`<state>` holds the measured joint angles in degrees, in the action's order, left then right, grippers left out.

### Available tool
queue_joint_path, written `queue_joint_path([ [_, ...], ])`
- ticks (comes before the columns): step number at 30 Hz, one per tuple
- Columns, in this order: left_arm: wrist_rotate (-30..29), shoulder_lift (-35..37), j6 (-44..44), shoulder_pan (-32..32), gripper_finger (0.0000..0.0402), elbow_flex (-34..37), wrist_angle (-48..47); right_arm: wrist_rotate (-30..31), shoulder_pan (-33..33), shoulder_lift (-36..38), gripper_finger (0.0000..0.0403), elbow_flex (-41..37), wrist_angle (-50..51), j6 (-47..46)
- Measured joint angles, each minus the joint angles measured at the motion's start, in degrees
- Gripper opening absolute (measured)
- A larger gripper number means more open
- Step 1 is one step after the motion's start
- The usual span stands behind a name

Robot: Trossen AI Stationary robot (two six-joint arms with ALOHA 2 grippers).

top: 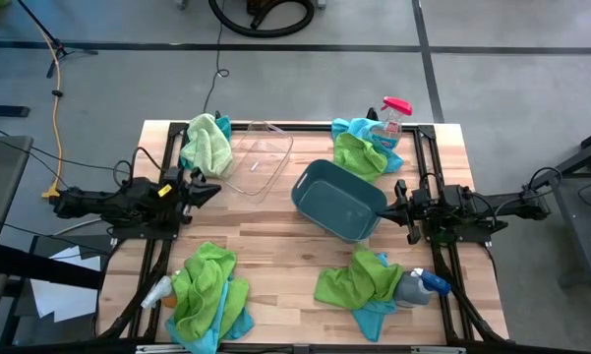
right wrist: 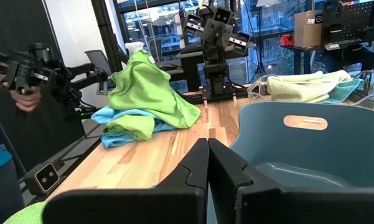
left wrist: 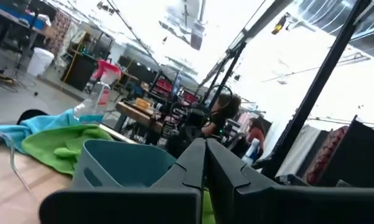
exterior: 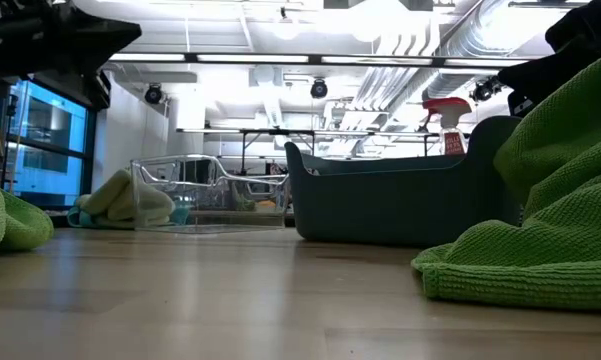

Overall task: Sort microfiber towel by color & place in baskets
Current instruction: Put the light green microfiber towel into the blue bin

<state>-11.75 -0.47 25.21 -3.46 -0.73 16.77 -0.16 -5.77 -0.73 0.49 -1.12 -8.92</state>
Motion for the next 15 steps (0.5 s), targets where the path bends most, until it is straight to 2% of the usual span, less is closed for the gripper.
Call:
queue_joint_path([
  [3,-2.3,-0.2,3.5,0.0,0.0002,0.0,2.7,0.0,0.0,0.0,0.0000,0.0,0.0,0.0],
  [5,-6.8,-1.6,6.2,0.0,0.0010,-1.3,4.8,0.0,0.0,0.0,0.0000,0.0,0.0,0.0],
  [8,-12.6,-5.5,5.0,0.0,0.0038,-6.2,4.1,0.0,0.0,0.0,0.0000,0.0,0.0,0.0],
  [15,-24.5,-25.5,1.2,0.7,0.0129,-24.5,-3.2,0.0,0.0,0.0,0.0000,0.0,0.0,0.0],
])
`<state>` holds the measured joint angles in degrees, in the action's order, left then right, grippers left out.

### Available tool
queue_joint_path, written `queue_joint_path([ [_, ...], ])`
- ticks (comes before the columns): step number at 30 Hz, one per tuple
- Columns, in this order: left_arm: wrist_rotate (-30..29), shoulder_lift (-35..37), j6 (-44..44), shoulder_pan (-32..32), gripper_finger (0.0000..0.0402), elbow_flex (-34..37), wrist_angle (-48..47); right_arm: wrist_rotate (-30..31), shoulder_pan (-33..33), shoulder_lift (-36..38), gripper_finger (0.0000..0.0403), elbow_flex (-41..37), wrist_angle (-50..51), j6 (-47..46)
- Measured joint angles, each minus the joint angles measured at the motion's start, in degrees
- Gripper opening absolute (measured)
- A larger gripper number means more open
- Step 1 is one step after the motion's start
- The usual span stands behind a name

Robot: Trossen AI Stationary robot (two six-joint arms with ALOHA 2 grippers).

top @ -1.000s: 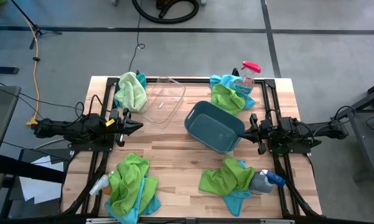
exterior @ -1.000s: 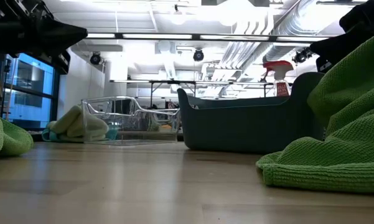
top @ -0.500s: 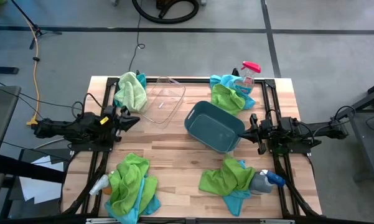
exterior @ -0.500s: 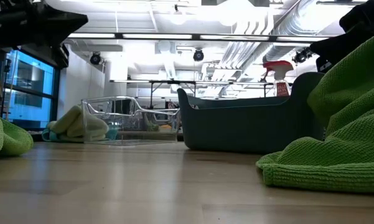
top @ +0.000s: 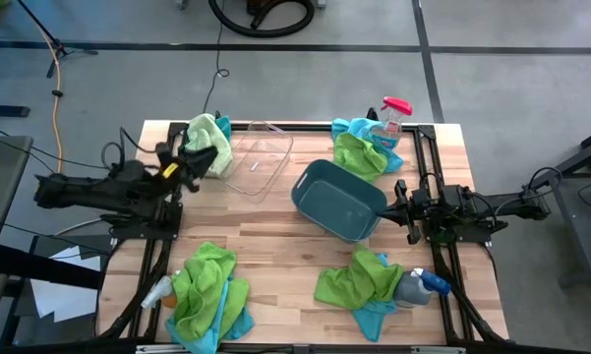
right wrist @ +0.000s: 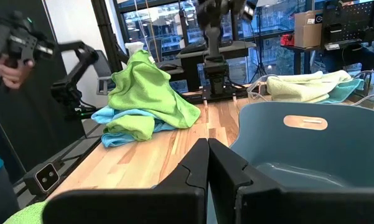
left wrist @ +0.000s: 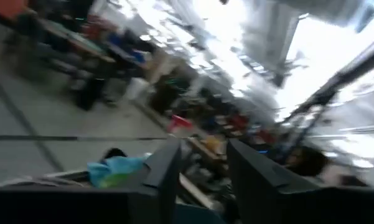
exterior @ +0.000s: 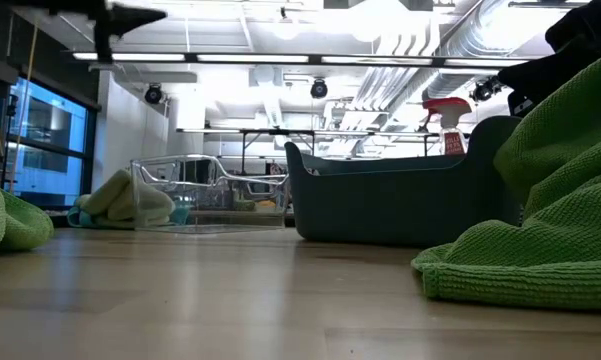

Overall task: Sort microfiber towel by color & place in baskets
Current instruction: Put the light green microfiber towel into the blue bin

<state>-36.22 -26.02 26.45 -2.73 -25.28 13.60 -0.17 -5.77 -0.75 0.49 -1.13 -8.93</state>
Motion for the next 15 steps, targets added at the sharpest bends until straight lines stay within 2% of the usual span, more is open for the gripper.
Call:
queue_joint_path([
  [4,-1.2,-12.8,1.9,3.6,0.0165,-15.1,-14.9,0.0,0.0,0.0,0.0000,0.0,0.0,0.0],
  [11,1.2,-32.4,9.7,16.4,0.0180,-44.1,-57.3,0.0,0.0,0.0,0.0000,0.0,0.0,0.0],
  [15,3.5,-40.0,11.9,25.7,0.0180,-52.7,-74.2,0.0,0.0,0.0,0.0000,0.0,0.0,0.0],
])
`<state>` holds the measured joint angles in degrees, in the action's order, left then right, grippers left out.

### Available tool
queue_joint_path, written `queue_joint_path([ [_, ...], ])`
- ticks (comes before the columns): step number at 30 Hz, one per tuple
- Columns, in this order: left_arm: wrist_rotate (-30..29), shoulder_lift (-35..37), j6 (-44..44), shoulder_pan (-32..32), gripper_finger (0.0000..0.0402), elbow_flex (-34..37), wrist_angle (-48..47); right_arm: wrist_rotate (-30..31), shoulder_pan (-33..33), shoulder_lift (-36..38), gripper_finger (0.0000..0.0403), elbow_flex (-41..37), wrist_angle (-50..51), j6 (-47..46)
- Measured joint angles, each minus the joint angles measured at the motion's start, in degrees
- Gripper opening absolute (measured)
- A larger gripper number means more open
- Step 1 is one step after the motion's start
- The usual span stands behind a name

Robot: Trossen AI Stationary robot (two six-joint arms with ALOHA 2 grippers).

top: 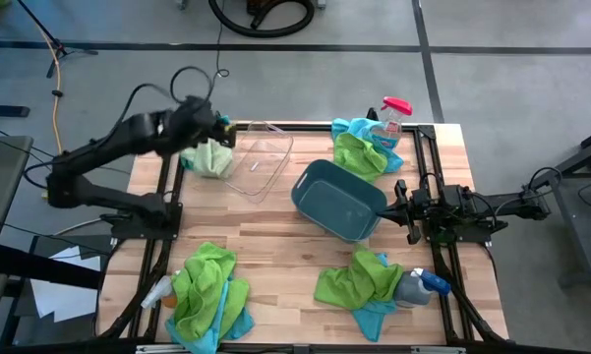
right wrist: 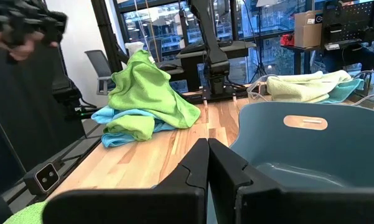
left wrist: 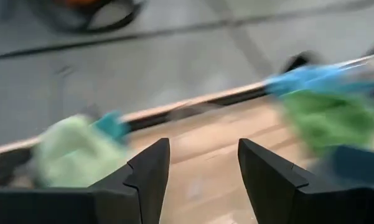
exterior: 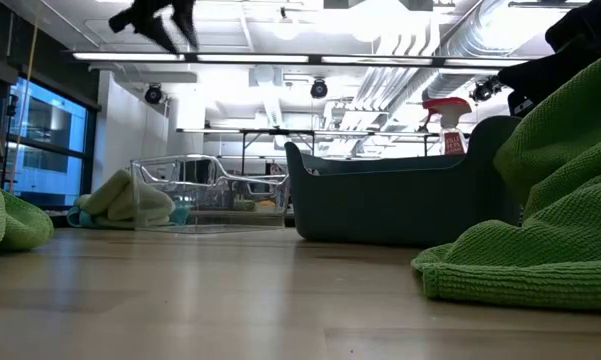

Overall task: Sort microfiber towel by color & place in baskets
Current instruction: Put the light green microfiber towel into the blue bin

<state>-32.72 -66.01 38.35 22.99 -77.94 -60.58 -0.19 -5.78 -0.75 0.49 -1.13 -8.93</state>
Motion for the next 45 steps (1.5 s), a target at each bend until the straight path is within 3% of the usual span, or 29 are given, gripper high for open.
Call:
queue_joint_path([
  [5,2.1,-4.9,0.2,11.9,0.0180,1.6,-8.7,0.0,0.0,0.0,0.0000,0.0,0.0,0.0],
  [10,9.8,-6.0,3.4,18.3,0.0180,10.7,-4.9,0.0,0.0,0.0,0.0000,0.0,0.0,0.0],
  [14,14.0,-5.5,7.3,18.5,0.0180,18.2,-2.6,0.0,0.0,0.0,0.0000,0.0,0.0,0.0],
  [24,12.8,-4.0,13.6,17.1,0.0180,29.9,9.2,0.0,0.0,0.0,0.0000,0.0,0.0,0.0],
  [37,14.2,-4.6,14.1,20.5,0.0178,37.2,18.7,0.0,0.0,0.0,0.0000,0.0,0.0,0.0],
  [41,15.0,-5.2,13.6,21.0,0.0160,38.6,18.3,0.0,0.0,0.0,0.0000,0.0,0.0,0.0],
  [45,15.2,-5.5,11.3,21.0,0.0101,38.7,18.6,0.0,0.0,0.0,0.0000,0.0,0.0,0.0],
])
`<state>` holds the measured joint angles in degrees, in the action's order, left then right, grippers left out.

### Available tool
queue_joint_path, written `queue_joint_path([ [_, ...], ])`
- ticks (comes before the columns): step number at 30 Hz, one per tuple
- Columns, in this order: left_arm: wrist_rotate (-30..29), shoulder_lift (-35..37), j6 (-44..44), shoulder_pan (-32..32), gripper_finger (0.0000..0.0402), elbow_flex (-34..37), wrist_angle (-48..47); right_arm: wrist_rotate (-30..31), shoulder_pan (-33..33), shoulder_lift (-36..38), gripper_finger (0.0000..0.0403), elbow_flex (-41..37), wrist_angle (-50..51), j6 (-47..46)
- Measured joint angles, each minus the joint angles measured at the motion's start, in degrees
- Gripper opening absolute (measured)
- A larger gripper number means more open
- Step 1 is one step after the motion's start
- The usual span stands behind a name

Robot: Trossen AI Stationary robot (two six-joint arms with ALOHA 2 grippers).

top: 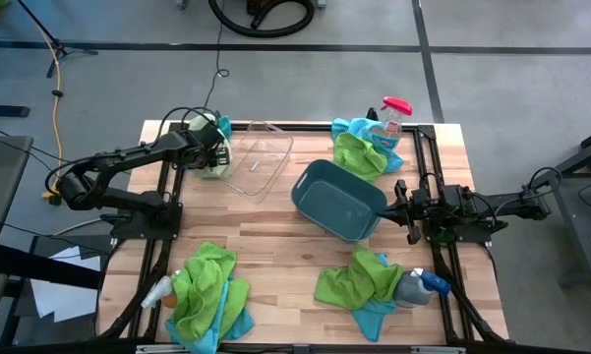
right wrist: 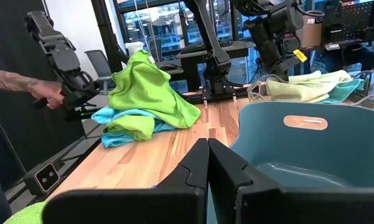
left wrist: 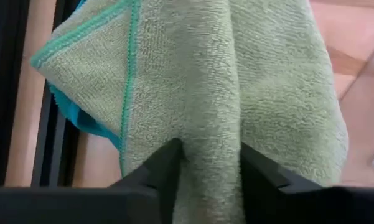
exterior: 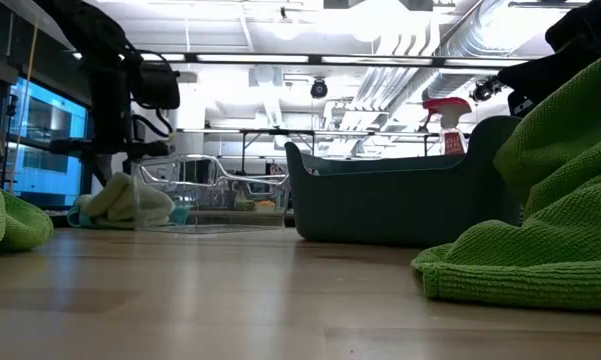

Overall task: Sort microfiber towel by color & place in baskets
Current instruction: Put the light green microfiber towel into the blue bin

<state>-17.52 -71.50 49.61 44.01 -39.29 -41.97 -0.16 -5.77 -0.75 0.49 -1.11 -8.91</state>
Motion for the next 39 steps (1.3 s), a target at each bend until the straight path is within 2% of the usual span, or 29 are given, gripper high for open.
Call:
queue_joint_path([
  [3,1.0,0.1,-1.4,-0.2,0.0028,0.0,0.3,0.0,0.0,0.0,0.0000,0.0,0.0,0.0],
  [5,1.6,0.7,-2.8,-0.3,0.0011,-0.2,0.1,0.0,0.0,0.0,0.0000,0.0,0.0,0.0],
  [11,3.1,6.8,-10.7,-0.3,0.0002,-5.8,-5.7,0.0,0.0,0.0,0.0000,0.0,0.0,0.0],
  [17,1.4,16.1,-18.4,-0.3,0.0001,-19.2,-9.6,0.0,0.0,0.0,0.0000,0.0,0.0,0.0],
  [24,0.7,18.9,-28.3,-0.7,0.0000,-36.4,-8.0,0.0,0.0,0.0,0.0000,0.0,0.0,0.0],
  [28,2.7,18.7,-36.3,-2.1,0.0000,-40.7,-2.4,0.0,0.0,0.0,0.0000,0.0,0.0,0.0],
  [33,9.8,18.5,-40.8,-3.8,0.0000,-40.6,4.9,0.0,0.0,0.0,0.0000,0.0,0.0,0.0],
  [39,25.4,16.9,-39.0,-10.9,0.0000,-38.0,16.8,0.0,0.0,0.0,0.0000,0.0,0.0,0.0],
])
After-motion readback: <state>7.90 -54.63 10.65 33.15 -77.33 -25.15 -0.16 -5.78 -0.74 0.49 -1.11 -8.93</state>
